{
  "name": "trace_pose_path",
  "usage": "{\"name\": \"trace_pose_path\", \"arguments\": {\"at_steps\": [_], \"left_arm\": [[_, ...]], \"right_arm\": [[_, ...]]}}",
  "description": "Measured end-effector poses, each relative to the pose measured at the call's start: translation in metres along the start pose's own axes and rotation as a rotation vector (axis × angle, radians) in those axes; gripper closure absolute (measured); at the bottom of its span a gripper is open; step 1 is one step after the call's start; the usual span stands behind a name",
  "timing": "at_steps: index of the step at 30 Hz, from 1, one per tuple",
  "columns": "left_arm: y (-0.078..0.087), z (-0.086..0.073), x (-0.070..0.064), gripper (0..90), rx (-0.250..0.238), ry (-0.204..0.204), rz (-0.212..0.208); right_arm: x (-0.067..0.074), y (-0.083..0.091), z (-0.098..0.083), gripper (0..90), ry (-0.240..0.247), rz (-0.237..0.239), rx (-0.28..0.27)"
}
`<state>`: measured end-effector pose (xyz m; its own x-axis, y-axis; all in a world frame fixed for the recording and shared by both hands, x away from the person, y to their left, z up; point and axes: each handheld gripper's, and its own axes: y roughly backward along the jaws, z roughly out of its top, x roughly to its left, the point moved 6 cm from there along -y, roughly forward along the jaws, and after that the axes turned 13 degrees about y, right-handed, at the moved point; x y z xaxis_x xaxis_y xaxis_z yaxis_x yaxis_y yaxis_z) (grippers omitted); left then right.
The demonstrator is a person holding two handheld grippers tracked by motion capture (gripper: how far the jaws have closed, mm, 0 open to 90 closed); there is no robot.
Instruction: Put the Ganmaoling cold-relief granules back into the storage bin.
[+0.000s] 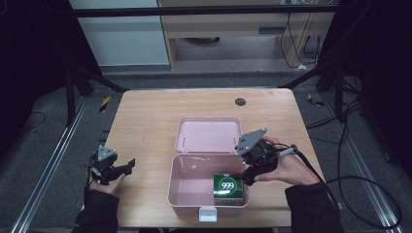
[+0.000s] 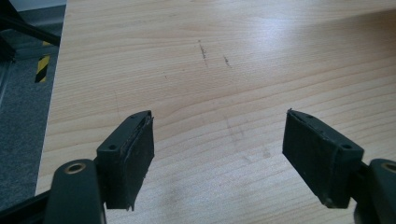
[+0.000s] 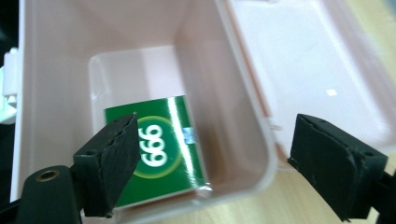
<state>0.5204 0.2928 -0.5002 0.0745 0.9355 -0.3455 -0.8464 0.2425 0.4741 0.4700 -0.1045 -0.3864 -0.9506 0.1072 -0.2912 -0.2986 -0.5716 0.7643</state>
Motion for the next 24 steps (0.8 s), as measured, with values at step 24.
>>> {"name": "trace_pose_path", "arguments": {"at_steps": [24], "left_arm": [[0.000, -0.001, -0.001, 31.4, 0.008, -0.008, 0.006]], "right_arm": [[-0.021, 0.045, -0.079, 8.8, -0.439, -0.492, -0.250]]}}
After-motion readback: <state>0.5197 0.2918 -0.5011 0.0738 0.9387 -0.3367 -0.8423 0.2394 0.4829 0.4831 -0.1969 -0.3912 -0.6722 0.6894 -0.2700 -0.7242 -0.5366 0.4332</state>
